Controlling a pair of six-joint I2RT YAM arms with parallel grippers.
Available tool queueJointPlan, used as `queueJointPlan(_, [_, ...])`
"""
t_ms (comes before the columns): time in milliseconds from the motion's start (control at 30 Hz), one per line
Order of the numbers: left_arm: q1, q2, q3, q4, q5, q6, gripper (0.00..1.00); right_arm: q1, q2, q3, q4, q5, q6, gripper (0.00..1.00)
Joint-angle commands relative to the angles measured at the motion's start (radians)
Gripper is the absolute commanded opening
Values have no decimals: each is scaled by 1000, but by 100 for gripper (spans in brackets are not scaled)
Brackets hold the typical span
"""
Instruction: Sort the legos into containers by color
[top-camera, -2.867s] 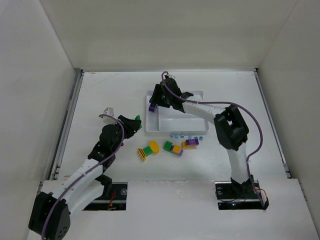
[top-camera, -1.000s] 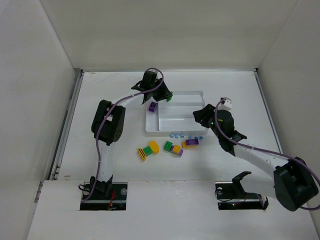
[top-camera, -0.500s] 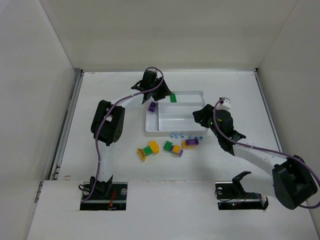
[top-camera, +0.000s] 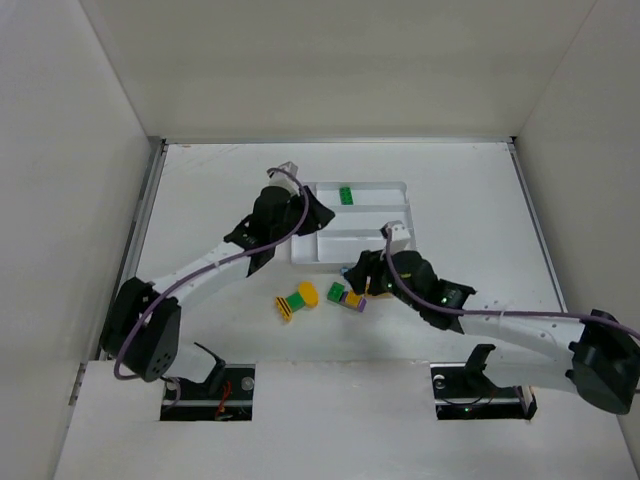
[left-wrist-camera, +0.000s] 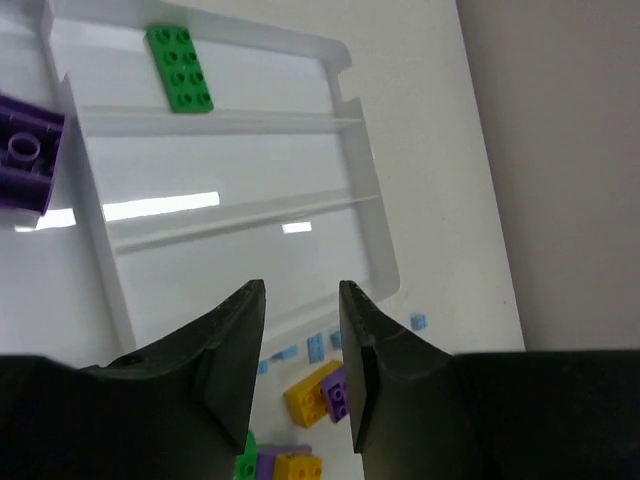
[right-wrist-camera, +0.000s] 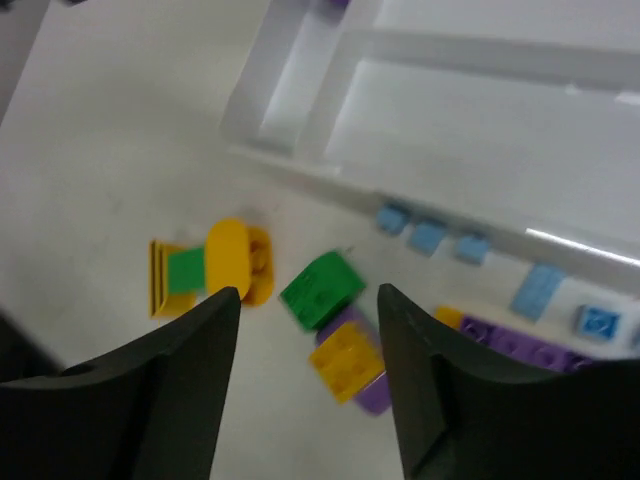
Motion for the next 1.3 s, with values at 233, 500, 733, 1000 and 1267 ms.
queueJointPlan(233, [-12, -306, -305, 32, -24, -14, 38, 239, -18, 57, -306, 161, -132, 74])
queueJointPlan(500, [24, -445, -332, -24, 76, -51, 41, 237, 119, 163, -375, 116, -271, 74])
queueJointPlan(733, [58, -472, -359, -54, 97, -48, 43, 219, 229, 219, -361, 39, -318, 71])
queueJointPlan(1000, [75, -495, -355, -64, 128, -43, 44, 190, 294, 232, -332, 36, -352, 68])
queueJointPlan(1267, [77, -478, -364, -53, 131, -45, 44, 164, 305, 234, -299, 32, -366, 58])
